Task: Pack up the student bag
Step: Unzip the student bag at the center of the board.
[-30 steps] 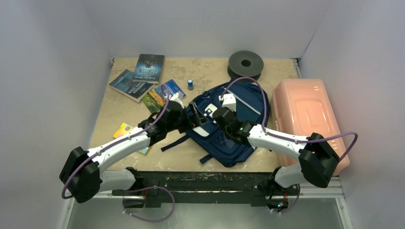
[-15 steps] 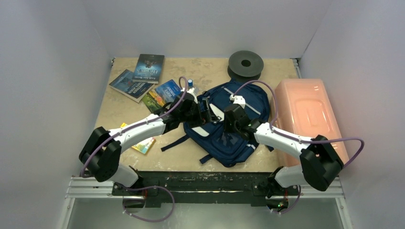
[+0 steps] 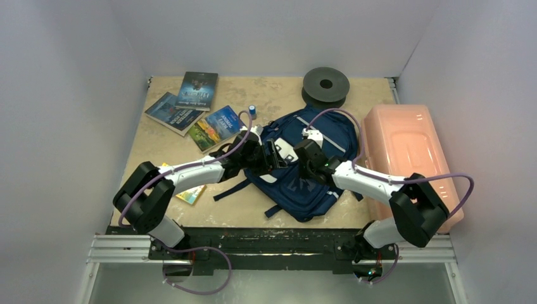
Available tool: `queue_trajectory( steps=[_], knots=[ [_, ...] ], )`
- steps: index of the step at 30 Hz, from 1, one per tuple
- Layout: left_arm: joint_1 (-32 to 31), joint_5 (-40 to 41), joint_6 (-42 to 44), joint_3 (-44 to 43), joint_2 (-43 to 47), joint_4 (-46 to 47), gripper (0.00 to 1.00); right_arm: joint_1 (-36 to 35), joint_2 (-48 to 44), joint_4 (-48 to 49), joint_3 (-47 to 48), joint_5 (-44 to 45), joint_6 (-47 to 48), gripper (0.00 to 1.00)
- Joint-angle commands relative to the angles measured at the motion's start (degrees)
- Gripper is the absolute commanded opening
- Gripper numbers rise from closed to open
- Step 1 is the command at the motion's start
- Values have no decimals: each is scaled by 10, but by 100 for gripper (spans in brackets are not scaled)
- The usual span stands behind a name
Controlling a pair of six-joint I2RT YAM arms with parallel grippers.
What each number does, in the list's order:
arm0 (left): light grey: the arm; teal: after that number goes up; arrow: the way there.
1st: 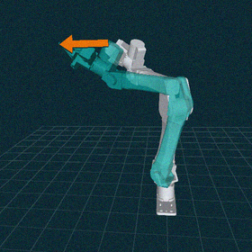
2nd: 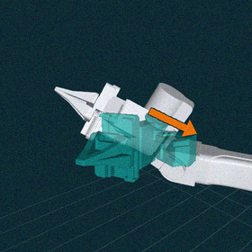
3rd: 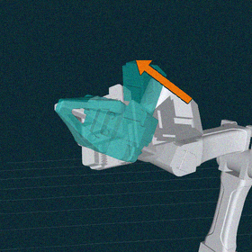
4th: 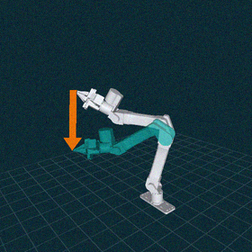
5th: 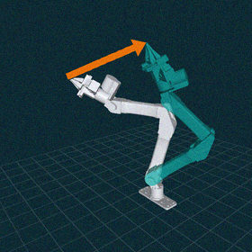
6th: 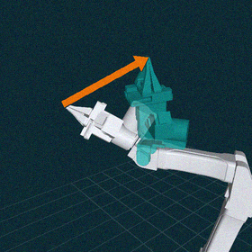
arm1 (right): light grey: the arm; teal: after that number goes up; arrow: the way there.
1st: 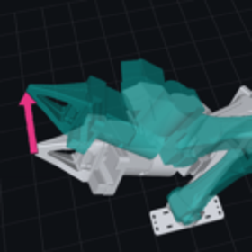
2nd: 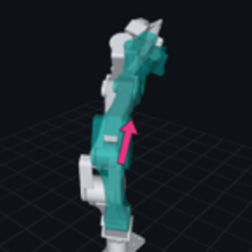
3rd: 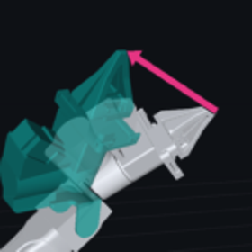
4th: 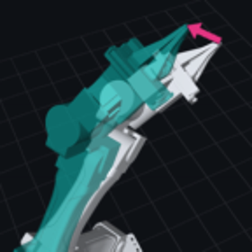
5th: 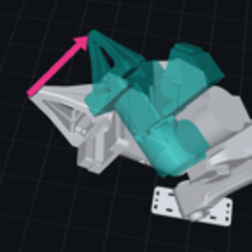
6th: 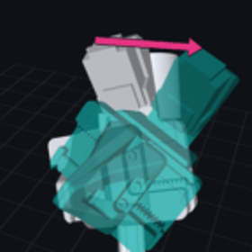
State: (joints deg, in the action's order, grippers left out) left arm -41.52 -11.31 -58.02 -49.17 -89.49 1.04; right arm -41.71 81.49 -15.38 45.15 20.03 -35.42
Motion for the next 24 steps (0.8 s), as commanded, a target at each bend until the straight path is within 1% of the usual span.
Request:
queue_trajectory(
  steps=[1,2,3,6,13,15,18,21,23,24],
  knots=[
    [5,21,-12,27,3,20,75,-2,-3,-18,15,30,24,12],
    [8,25,-15,33,4,22,74,-2,-8,-24,15,32,26,5],
    [11,28,-19,39,5,25,73,-2,-14,-28,14,32,28,0],
    [19,30,-32,61,4,41,70,-2,-32,-35,10,20,32,0],
    [32,53,-55,101,0,58,67,-1,-74,-98,13,60,38,0],
    [41,57,-63,116,-1,69,67,-1,-78,-130,20,70,21,0],
    [55,57,-65,131,-2,80,66,-1,-87,-183,29,58,-11,0],
    [58,52,-59,128,-4,78,66,-2,-107,-243,30,54,-48,0],
    [59,50,-57,125,-6,79,66,1,-126,-260,33,38,-70,0],
    [59,49,-57,125,-6,80,66,2,-129,-283,36,47,-88,0]
  ],
)
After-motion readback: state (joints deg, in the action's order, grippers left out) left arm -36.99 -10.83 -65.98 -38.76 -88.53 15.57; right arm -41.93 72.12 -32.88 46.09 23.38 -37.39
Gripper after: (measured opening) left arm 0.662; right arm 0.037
